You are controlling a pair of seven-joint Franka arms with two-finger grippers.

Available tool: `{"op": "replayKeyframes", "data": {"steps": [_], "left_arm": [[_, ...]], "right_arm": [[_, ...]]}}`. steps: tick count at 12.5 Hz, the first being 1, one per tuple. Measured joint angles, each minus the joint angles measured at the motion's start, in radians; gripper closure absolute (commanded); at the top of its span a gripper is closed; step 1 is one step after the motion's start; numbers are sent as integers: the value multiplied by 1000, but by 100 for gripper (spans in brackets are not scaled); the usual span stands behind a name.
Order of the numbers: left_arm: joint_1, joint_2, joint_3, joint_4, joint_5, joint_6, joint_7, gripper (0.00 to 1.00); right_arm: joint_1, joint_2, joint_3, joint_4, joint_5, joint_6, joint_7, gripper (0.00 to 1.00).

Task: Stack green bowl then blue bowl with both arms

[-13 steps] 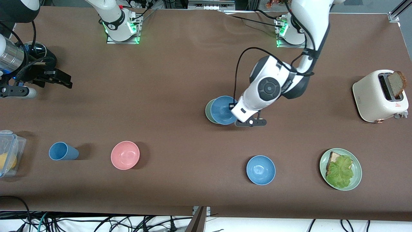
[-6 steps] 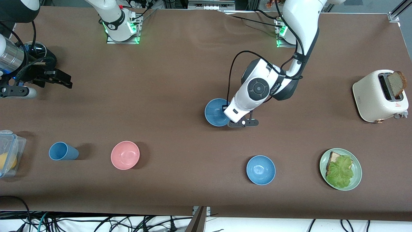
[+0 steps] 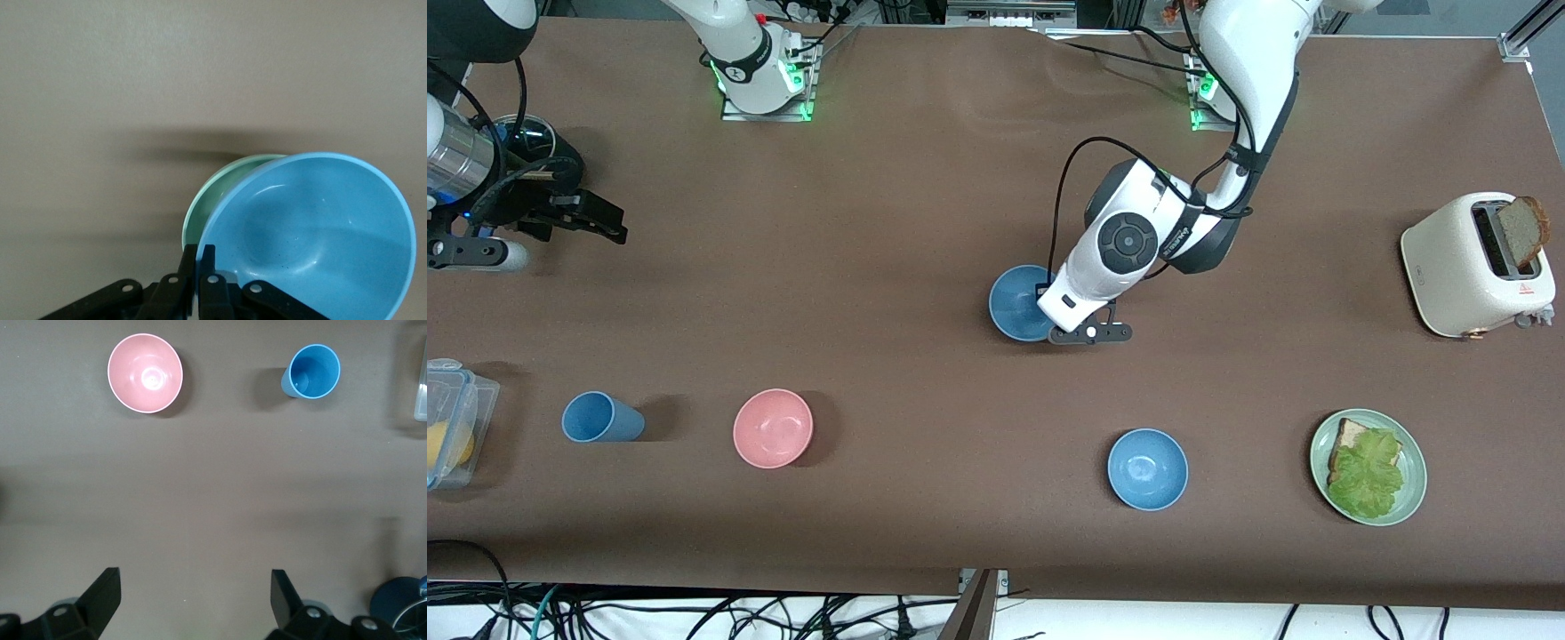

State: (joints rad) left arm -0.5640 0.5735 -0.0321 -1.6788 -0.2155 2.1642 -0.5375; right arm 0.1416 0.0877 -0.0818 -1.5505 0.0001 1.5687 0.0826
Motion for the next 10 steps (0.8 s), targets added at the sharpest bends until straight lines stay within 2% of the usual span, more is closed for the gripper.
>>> {"op": "replayKeyframes", "data": {"steps": [2,3,4,6,7,10], "left_arm": [[-2,-1,0,-13,0,0,0,100],[-2,-1,0,-18,0,0,0,91],[-2,-1,1,-19,0,0,0,73],[-2,-3,4,-19,0,0,0,9],[-2,-5,8,-19,0,0,0,0],[5,-25,29,-4,0,-12,0,0]], "right_arm": [[0,0,0,0,0,0,0,1],[0,0,0,0,0,0,0,1],[0,0,1,0,1,0,0,1],[0,0,2,0,1,0,0,1],[0,0,2,0,1,0,0,1],[0,0,3,0,1,0,0,1]]}}
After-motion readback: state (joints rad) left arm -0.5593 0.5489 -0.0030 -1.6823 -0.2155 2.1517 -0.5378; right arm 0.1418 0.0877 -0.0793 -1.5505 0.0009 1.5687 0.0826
